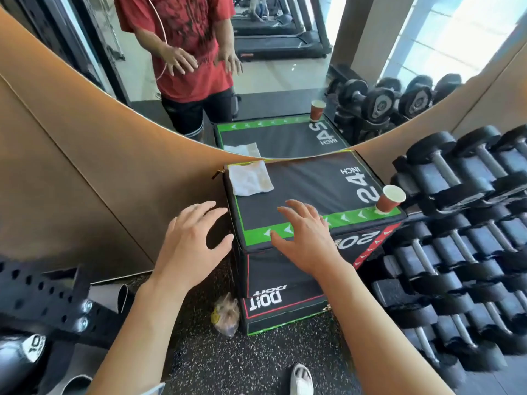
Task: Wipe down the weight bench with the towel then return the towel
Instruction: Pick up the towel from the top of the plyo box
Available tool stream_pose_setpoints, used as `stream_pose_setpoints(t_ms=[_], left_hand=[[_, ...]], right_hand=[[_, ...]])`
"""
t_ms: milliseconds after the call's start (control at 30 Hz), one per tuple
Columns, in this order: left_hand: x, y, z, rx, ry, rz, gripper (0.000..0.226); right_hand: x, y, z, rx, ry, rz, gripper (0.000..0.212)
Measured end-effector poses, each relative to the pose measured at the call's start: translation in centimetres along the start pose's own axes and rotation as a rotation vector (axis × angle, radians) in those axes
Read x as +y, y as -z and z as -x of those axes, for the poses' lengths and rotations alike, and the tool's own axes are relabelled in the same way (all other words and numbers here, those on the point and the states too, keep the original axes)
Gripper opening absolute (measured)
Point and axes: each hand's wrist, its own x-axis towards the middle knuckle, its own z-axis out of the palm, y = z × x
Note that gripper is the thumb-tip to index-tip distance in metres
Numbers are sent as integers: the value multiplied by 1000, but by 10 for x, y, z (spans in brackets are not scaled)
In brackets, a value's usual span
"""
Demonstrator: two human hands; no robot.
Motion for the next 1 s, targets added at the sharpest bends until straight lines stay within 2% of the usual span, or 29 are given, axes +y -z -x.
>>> stream_pose_setpoints(t_ms=[200,567,800,1000], left_hand=[[-14,-28,-43,21,33,-59,56],[-9,-113,-122,54,138,-110,51],[-20,-156,-135,12,251,-143,48],[-27,-162,-127,13,306,-147,47]], right_hand=[[17,-12,-78,-36,106,8,62],[68,-47,-226,-243,312,60,64],[88,-107,-300,-324,412,110,65],[92,-166,-322,-384,427,128,66]])
